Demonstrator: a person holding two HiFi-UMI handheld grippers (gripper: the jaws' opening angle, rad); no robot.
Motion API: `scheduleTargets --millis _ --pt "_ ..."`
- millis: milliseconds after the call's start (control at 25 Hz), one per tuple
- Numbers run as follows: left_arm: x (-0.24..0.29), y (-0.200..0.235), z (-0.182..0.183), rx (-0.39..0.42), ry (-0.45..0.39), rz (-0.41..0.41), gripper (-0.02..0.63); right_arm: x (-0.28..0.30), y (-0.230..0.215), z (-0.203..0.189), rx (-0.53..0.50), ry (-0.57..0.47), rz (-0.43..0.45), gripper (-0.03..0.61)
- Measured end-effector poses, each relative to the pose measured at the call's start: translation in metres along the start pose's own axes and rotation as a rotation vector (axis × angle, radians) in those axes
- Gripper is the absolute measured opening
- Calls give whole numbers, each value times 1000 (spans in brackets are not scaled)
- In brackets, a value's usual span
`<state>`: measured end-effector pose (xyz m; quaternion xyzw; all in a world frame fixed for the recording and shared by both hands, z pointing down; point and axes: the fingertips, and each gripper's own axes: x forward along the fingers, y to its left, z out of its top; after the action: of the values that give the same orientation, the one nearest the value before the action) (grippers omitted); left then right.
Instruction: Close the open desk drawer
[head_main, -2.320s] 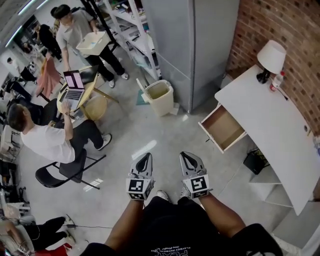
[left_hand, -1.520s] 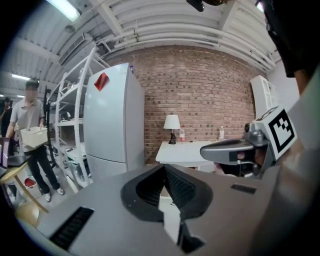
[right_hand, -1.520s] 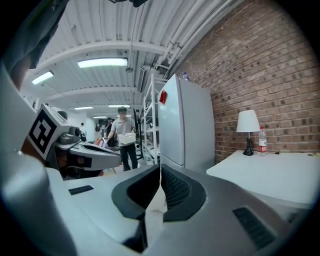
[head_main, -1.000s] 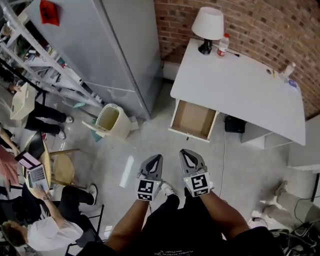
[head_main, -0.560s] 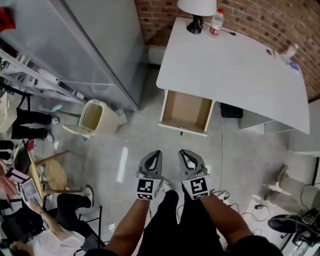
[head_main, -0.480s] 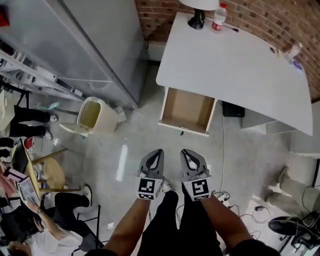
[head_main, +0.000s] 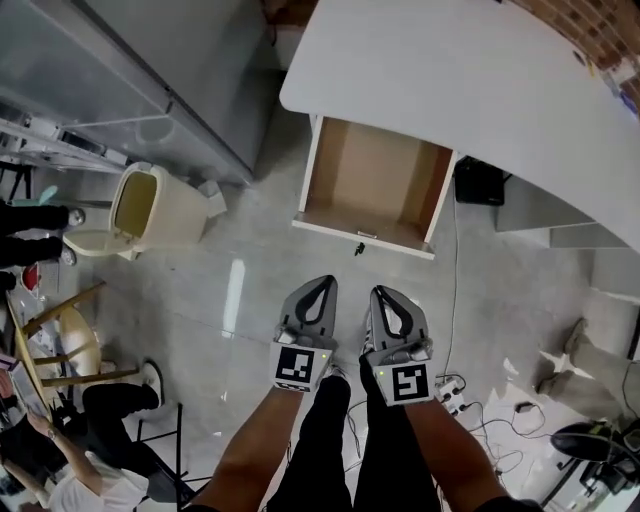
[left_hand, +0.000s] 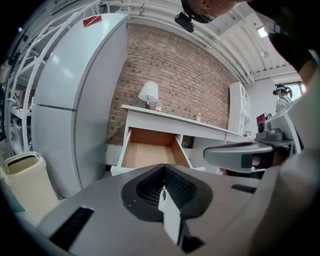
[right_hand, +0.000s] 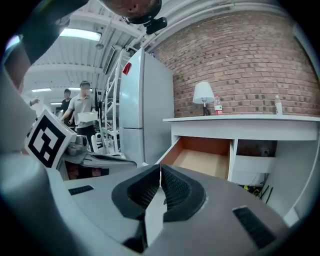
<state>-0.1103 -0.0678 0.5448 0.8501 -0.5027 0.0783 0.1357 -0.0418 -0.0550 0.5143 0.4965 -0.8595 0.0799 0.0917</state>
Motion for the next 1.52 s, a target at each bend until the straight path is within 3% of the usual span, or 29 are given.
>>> scheduleTargets --millis 280,680,840,1000,1200,1320,1520 --pt "39 13 -37 10 -27 5 8 7 -12 -38 -59 -6 -12 29" --pt "61 22 -72 -104 -49 -78 8 22 -20 -61 11 -24 -40 29" --pt "75 26 -88 -252 -35 -115 12 24 -24 -64 13 -16 -52 29" --pt "94 32 -100 -451 -33 -148 103 25 -27 -62 24 -23 -59 29" --pt "110 29 -110 -550 -25 -213 121 26 -27 -66 22 -7 -61 29" --pt "117 31 -115 -650 -47 -249 135 27 -29 -70 36 -7 -61 29" --pt "125 26 -111 -730 -91 -334 160 25 -32 -79 56 1 -60 29"
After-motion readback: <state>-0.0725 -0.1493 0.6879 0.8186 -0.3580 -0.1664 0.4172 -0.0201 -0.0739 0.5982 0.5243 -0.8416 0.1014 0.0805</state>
